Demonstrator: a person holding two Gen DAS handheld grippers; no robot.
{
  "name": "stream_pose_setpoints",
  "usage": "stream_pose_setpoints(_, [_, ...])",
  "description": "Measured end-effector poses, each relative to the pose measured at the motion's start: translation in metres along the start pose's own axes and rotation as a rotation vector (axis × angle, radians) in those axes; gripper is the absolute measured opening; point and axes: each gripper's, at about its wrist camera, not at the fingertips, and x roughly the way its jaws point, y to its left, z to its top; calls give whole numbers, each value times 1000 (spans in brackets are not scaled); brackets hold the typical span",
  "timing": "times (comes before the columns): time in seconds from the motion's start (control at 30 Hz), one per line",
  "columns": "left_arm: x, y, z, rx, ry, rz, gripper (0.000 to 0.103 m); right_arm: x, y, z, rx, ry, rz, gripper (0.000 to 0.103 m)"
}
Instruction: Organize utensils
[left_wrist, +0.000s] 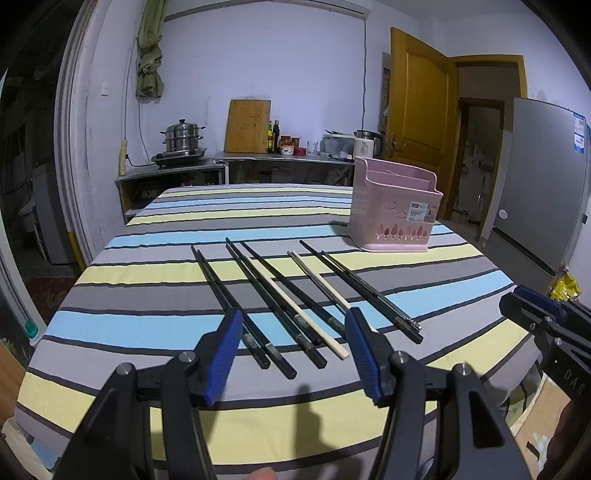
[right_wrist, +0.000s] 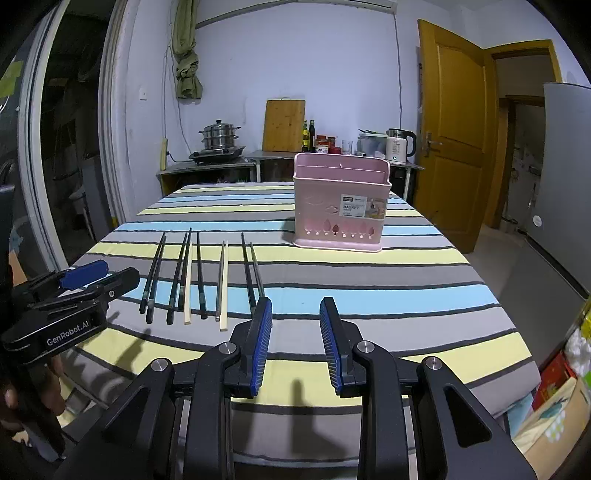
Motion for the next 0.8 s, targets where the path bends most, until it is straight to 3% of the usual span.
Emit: stream_pose_setpoints(0.8, [-2,1,-1,10,-4,-6,60,-1,0,0,4,-9,-3,28])
